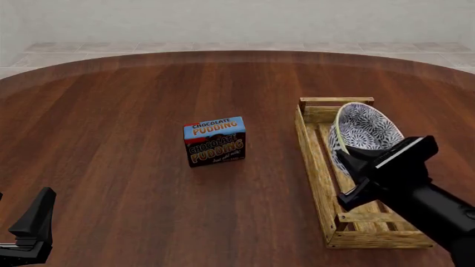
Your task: Pick up the bowl on the left and put it in the tray.
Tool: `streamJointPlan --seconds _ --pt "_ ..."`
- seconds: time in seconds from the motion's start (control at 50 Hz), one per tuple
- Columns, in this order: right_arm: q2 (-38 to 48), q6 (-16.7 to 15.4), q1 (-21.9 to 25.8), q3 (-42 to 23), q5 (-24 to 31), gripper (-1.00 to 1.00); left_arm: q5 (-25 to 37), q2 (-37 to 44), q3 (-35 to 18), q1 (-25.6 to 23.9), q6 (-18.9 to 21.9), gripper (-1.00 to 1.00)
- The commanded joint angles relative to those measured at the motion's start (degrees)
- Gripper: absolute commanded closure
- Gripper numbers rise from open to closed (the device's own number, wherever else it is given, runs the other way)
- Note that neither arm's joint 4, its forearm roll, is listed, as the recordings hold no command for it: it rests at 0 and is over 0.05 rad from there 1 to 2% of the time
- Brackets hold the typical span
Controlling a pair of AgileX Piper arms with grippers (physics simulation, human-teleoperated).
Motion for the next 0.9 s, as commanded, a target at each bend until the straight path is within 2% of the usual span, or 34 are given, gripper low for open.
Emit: streamJointPlan --seconds 0.02,0.4,0.9 --pt "2.3 -0.1 -1.1 0.1 -2.2 1.00 0.0 0.0 0.0 0.0 0.0 -1.00" --pt "7.6 0.4 -2.2 0.7 -6.6 1.00 0.0 0.0 0.0 0.0 0.0 -1.00" --pt "11.9 0.5 -2.3 0.5 -9.2 1.00 0.0 0.0 0.0 0.0 0.0 -1.00"
